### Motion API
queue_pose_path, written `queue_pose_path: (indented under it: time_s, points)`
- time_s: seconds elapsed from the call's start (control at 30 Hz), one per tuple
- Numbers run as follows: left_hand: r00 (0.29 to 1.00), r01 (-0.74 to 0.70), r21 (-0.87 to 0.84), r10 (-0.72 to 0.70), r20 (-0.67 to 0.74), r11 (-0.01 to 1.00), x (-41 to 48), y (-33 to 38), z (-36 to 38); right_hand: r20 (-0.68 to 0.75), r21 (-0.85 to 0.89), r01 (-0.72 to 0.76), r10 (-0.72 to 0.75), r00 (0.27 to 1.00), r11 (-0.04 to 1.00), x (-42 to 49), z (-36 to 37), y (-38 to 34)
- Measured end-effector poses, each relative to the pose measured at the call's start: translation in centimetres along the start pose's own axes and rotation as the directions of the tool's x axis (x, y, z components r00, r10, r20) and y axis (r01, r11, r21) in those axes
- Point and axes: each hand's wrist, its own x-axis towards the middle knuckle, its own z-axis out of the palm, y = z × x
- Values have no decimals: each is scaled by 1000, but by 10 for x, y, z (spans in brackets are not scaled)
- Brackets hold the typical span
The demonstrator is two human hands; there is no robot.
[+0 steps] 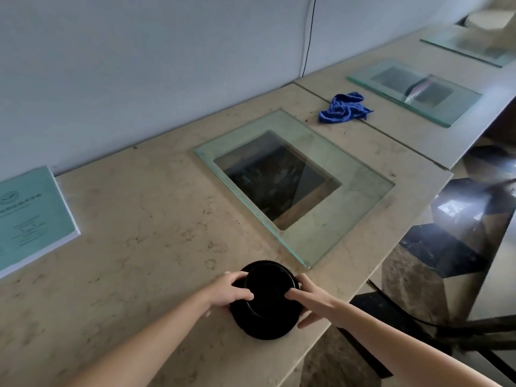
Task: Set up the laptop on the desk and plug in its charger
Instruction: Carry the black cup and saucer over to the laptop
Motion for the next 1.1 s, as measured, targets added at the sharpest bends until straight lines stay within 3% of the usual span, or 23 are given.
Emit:
queue_pose_path:
  time_s: [0.17, 0.57, 0.7, 0.9, 1.1]
  points:
    - [999, 43, -98, -45, -18, 994, -5, -3, -13, 69, -47, 31, -27, 997, 998, 10, -2, -25]
    - [938, 3, -381, -134, -319, 925, -90, -56, -60, 287, -227, 212, -143, 947, 951, 44, 80, -104]
    - [898, 16, -522, -241, -367, 853, -139, -95, -63, 407, -294, 284, -150, 901, 913, 40, 135, -121]
    - [829, -80, -650, -312, -465, 756, -224, -167, -60, 556, -395, 395, -126, 821, 830, 10, 230, -145]
    - [712, -187, -818, -498, -495, 545, -315, -254, -47, 596, -451, 423, -88, 798, 786, -35, 353, -144]
